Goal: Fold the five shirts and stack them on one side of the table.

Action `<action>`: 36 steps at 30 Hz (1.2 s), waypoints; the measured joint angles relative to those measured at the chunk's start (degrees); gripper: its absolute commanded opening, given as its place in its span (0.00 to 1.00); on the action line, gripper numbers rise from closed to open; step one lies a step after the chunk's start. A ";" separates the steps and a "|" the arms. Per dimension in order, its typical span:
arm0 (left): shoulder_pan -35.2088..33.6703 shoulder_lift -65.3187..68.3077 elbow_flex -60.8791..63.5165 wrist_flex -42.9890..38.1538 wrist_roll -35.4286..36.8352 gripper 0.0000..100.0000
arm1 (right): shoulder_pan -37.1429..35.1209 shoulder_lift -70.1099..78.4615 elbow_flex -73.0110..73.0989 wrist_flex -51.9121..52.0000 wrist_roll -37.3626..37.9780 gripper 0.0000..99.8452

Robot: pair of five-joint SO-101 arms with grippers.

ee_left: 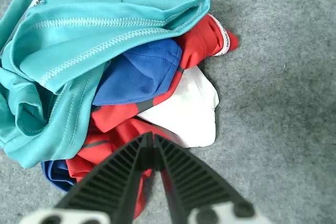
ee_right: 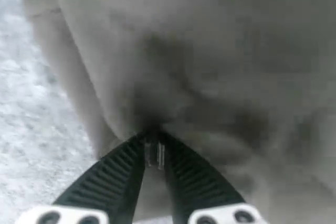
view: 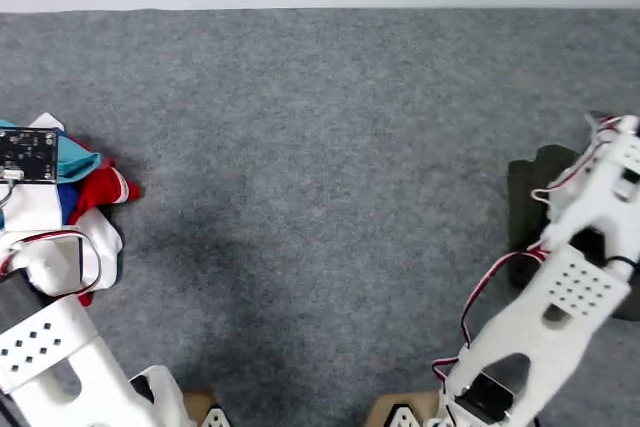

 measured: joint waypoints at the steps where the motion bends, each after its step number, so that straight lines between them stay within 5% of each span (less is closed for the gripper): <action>1: 0.00 0.00 0.00 0.00 0.00 0.01 | -1.23 0.18 0.00 0.00 -0.18 0.01; 13: 0.00 0.00 0.00 0.00 0.00 0.01 | -6.77 -8.53 0.00 0.18 -2.55 0.01; 26: 0.00 0.00 0.00 0.00 0.00 0.01 | -6.07 0.09 0.00 -25.76 -2.73 0.01; 36: 0.00 0.00 0.00 0.00 0.00 0.01 | -13.01 1.05 0.00 -25.58 -2.64 0.01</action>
